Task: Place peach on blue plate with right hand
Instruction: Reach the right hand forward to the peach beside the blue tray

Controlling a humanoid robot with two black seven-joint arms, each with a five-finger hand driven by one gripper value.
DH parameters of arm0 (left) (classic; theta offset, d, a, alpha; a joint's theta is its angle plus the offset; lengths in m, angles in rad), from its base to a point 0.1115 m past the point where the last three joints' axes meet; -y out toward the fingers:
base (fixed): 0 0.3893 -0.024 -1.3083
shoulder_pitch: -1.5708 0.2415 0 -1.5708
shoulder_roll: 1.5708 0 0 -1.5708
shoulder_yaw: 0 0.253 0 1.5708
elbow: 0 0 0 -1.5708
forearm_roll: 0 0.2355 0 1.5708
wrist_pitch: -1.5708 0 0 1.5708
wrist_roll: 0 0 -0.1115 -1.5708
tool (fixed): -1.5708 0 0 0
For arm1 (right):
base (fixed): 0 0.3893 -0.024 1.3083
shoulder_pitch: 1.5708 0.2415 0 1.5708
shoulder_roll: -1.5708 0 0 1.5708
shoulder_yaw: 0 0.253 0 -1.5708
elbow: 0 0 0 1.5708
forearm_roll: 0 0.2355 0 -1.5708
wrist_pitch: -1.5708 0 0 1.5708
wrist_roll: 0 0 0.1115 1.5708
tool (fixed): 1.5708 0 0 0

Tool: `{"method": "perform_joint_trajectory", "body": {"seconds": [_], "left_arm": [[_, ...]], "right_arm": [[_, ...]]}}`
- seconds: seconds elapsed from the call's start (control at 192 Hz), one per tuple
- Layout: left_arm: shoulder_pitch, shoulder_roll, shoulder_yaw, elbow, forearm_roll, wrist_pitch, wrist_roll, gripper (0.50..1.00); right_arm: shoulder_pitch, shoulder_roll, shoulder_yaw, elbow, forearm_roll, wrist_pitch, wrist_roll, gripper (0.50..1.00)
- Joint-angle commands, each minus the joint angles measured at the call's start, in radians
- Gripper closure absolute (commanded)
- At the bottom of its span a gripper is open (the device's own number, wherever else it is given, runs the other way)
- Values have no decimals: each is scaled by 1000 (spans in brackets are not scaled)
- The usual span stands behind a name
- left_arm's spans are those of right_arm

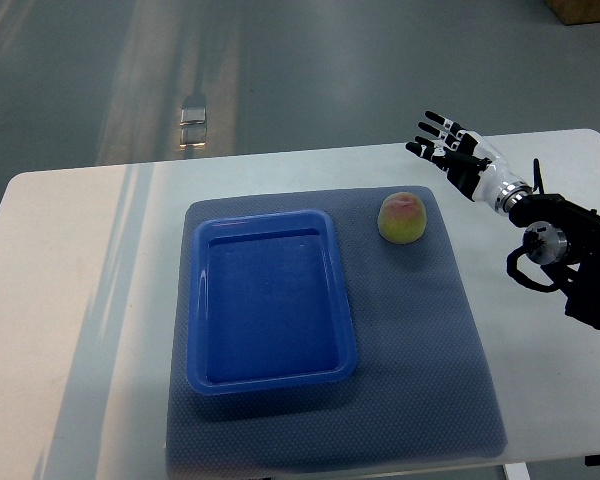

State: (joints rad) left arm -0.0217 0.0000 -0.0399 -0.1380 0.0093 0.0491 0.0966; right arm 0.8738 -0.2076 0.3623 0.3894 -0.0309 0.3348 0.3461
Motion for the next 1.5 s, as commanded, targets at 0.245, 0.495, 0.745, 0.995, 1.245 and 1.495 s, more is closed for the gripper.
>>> {"method": "perform_joint_trajectory", "body": {"seconds": [0.245,0.495,0.745,0.995,1.245,1.495], "left_arm": [[0,0,0,1,0,0,0,500],[0,0,0,0,0,0,0,500],[-1,0,2,0,0,0,0,500],[-3,0,2,0,0,0,0,500],[-11,0,3,0,1,0,0,500],[-12,0,3,0,1,0,0,500]], "right_arm": [[16,-59,3,8,-288,-30,5,574],[39,-119,0,68,-570,59,47,572],[40,-145,-3,151,-823,64,54,574],[50,-131,-9,155,-994,33,79,574],[53,-131,-29,155,-1103,12,79,574],[53,-131,-43,146,-1124,-51,70,583]]}}
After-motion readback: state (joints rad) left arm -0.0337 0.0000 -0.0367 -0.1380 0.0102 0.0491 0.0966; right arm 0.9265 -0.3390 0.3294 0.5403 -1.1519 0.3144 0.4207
